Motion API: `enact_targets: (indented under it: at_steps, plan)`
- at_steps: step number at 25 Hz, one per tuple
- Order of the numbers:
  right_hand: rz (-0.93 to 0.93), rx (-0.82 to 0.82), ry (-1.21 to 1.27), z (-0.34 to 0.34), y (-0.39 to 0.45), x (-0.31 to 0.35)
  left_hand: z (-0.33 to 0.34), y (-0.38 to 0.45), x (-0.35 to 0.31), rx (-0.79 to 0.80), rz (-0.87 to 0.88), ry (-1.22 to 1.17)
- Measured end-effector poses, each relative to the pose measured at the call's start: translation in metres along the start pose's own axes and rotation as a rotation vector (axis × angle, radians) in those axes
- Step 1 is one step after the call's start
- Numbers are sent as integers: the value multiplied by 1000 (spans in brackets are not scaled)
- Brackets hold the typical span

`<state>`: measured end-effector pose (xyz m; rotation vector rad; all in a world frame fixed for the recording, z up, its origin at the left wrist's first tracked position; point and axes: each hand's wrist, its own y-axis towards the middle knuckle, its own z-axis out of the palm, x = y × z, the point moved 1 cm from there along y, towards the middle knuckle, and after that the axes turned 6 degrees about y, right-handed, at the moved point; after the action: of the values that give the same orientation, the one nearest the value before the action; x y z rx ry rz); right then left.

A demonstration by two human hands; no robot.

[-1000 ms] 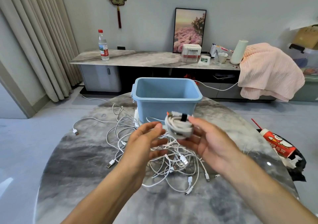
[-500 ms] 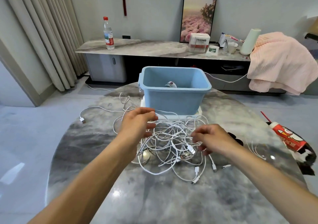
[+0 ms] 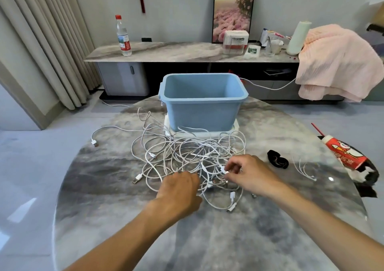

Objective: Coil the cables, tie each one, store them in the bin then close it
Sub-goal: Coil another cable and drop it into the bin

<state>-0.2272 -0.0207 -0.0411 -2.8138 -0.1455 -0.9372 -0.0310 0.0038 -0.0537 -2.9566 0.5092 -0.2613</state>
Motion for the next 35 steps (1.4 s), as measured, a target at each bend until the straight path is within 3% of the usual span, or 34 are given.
enact_targets:
  at_steps: [4, 10, 14, 18, 21, 26, 30, 35]
  plan:
    - [-10, 85, -53, 4, -3, -2, -3, -8, -6, -45, 39, 37]
    - [27, 96, 74, 2, -1, -12, -77, -18, 32, -553, 166, -850]
    - [19, 77, 116, -4, 2, -11, -90, -25, 50, -616, 155, -1323]
    - [54, -93, 177, -21, 1, -4, -100, -25, 58, -694, 215, -1679]
    - [-51, -305, 264, -38, -6, 9, -103, -27, 59, -693, 192, -1715]
    - [-286, 65, 720, -29, -16, 43, -102, -30, 45, -580, 191, -1669]
    - [-70, -47, 958, -37, -8, 37, -103, -26, 64, -753, -5, -1748]
    - [157, -147, 754, -55, 2, 3, -109, -26, 86, -989, -185, -1789]
